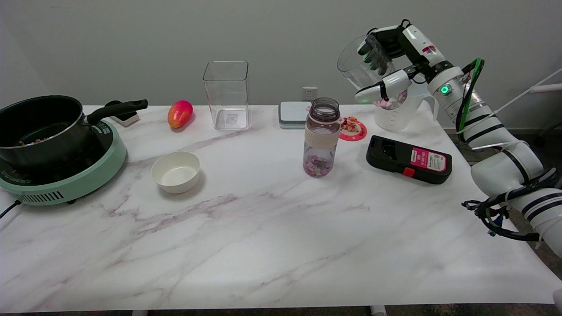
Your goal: Pour the contents of the measuring cup into the bottle.
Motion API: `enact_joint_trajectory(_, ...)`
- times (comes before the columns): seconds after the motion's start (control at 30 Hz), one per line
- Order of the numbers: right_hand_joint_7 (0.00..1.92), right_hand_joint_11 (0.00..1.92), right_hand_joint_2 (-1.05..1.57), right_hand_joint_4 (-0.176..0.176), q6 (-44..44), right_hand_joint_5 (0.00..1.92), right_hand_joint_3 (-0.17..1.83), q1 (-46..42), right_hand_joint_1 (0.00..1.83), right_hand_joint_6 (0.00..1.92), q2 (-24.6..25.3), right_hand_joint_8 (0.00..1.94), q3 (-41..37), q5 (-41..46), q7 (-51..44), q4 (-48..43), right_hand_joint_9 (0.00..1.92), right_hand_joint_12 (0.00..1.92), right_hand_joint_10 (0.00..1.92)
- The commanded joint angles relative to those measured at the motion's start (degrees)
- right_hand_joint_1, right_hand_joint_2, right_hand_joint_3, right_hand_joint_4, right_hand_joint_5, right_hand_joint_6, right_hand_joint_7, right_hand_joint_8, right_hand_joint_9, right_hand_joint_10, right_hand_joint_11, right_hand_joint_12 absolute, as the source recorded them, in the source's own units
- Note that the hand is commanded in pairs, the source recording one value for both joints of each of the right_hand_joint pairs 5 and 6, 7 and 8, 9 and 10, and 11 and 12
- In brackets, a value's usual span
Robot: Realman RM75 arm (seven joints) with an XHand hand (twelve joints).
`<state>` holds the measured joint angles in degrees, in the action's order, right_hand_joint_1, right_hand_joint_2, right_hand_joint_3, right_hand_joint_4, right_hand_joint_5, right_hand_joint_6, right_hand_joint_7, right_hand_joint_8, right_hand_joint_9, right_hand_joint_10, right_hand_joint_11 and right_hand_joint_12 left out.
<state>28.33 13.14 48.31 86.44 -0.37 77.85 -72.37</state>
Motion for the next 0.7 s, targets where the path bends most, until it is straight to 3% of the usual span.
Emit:
enact_joint_trajectory(0.03,1.92,1.78,1.57,0.0,1.05,1.92,0.29,-0.46,1.3,1.92,0.01,1.92,0.36,-0.67,-8.13,-0.24,1.92,1.78,1.92)
enact_joint_trajectory(0.4,1.92,1.78,1.57,0.0,3.6,1.92,0.28,-4.36,1.3,1.92,0.33,1.92,-1.11,-0.28,-17.95,-3.39,1.92,1.78,1.92)
enact_joint_trajectory(0.7,1.92,1.75,1.57,0.0,2.13,1.92,0.27,-6.05,1.3,1.92,0.57,1.92,-1.28,-0.43,-19.7,-6.15,1.92,1.75,1.92)
